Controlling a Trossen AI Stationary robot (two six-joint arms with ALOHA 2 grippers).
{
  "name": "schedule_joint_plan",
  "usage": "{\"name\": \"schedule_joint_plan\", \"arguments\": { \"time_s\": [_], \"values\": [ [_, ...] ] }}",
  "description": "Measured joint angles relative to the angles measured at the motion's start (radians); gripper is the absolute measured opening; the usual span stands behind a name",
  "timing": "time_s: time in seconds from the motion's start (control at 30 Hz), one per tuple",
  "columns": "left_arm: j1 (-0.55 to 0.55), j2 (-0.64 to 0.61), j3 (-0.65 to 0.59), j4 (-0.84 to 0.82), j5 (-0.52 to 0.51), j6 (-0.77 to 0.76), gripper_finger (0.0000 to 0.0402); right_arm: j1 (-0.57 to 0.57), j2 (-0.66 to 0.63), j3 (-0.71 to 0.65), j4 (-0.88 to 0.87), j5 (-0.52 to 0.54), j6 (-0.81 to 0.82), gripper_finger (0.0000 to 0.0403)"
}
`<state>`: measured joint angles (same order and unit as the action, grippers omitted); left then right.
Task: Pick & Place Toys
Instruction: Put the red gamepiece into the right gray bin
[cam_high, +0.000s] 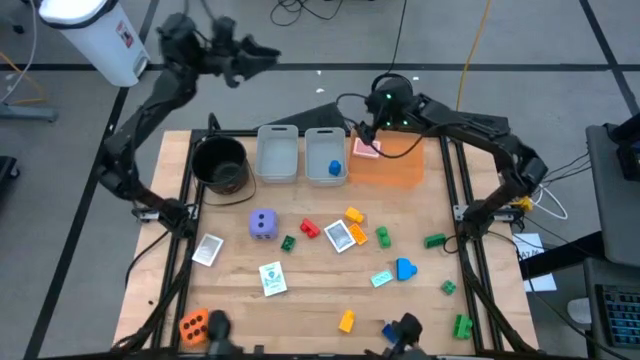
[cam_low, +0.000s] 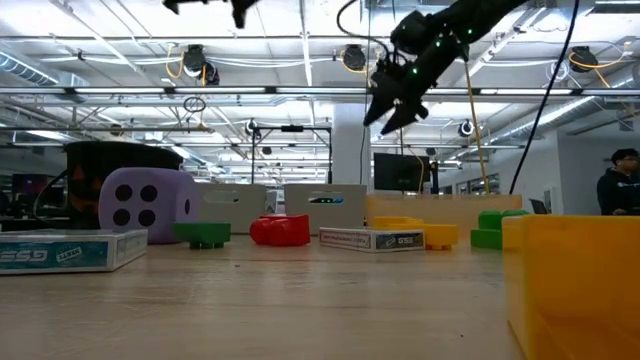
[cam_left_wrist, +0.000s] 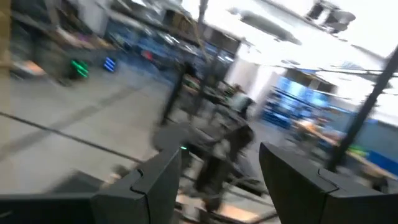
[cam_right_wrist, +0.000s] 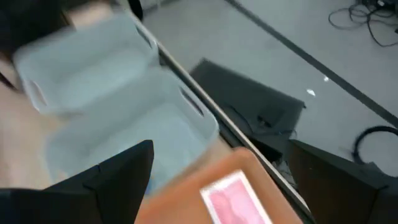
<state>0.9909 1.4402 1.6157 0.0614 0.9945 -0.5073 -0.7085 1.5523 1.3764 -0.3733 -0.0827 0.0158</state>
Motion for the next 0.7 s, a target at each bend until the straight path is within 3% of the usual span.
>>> {"name": "schedule_joint_plan", "arguments": {
  "time_s": [0.17,0.27,0.33,0.47,0.7],
  "values": [
    [0.029,-0.156,0.000,-0.290,-0.239,0.226,0.0225,0.028,-0.040,0.000,0.055,-0.035,0.145,0.0357],
    [-0.016,-0.260,-0.001,-0.485,-0.454,0.384,0.0225,0.052,-0.053,0.000,0.095,-0.065,0.229,0.0357],
    [-0.070,-0.316,-0.023,-0.554,-0.546,0.449,0.0225,0.074,-0.056,0.000,0.135,-0.078,0.265,0.0357],
    [-0.207,-0.406,-0.150,-0.534,-0.648,0.426,0.0225,0.127,-0.056,0.000,0.218,-0.076,0.315,0.0357],
    [-0.436,-0.582,-0.517,-0.349,-0.908,0.291,0.0225,0.240,-0.056,0.000,0.296,-0.012,0.366,0.0357]
  ]
}}
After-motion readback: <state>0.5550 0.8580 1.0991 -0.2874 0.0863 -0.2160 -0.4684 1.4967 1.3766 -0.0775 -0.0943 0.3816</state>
